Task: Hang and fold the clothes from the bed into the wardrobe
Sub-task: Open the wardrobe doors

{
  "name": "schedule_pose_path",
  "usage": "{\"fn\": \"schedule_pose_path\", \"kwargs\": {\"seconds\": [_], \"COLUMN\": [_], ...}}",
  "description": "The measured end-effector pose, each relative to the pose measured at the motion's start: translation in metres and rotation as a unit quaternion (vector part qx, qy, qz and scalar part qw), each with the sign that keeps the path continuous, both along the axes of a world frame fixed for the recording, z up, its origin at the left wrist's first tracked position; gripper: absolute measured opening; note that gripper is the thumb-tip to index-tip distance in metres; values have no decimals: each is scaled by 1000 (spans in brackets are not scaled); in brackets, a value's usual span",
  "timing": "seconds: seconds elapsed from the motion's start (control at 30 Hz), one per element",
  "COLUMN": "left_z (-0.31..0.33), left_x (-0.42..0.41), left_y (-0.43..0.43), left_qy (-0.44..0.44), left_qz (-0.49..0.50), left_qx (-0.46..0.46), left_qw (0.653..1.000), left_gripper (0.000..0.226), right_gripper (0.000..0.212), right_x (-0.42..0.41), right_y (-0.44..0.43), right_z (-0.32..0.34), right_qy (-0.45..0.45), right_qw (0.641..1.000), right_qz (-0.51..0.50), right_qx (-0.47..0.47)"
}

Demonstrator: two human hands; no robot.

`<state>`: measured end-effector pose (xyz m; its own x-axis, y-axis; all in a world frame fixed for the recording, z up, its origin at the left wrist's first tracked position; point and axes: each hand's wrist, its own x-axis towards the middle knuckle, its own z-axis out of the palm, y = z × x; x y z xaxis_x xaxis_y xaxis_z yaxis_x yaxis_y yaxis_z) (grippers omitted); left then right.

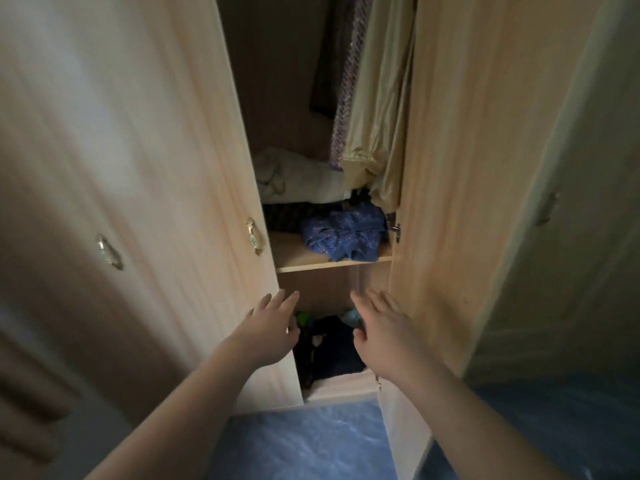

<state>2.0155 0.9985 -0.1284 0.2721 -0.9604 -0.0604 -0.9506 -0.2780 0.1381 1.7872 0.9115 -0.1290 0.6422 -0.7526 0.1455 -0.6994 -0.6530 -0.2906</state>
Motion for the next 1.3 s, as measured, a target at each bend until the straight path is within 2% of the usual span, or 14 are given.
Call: {"fn": "schedule_pose_path", "kwargs": {"seconds": [0.17,0.43,0.47,0.53,0.6,0.67,0.77,0.87,1.03,1.2,1.3], "left_z": [15,-1,-4,-11,-21,-33,-49,-53,-46,-50,-51], "left_x": [74,183,194,211,218,215,203,200,181,152,148], "left_y": [0,-87,-103,-134,-160,-180,-191,-180,-110,-20,24], "left_qy": [2,-14,9,123,234,296,356,360,312,296,279], "left_qz": [62,38,38,67,128,145,130,139,118,144,170], "left_qx": [4,-24,-37,-84,-150,-193,-230,-245,-215,-204,-209], "left_qw": [998,999,999,987,952,924,896,889,918,922,922], "left_gripper": [73,73,73,67,52,44,55,52,57,51,40], "right_gripper": [72,68,68,69,71,71,70,71,75,61,64], "right_x": [79,186,196,213,225,231,234,244,275,279,272], "right_y": [-34,-107,-116,-133,-146,-153,-154,-144,-102,-14,44], "right_z": [-5,-20,-21,-21,-20,-20,-18,-5,43,69,65], "right_qy": [16,24,25,26,23,11,-25,-118,-206,-263,-266], "right_qw": [999,1000,1000,999,998,998,997,986,966,948,945], "right_qz": [25,4,-4,-23,-43,-54,-48,-24,29,88,88], "right_qx": [17,14,17,24,31,41,52,114,152,158,172]}}
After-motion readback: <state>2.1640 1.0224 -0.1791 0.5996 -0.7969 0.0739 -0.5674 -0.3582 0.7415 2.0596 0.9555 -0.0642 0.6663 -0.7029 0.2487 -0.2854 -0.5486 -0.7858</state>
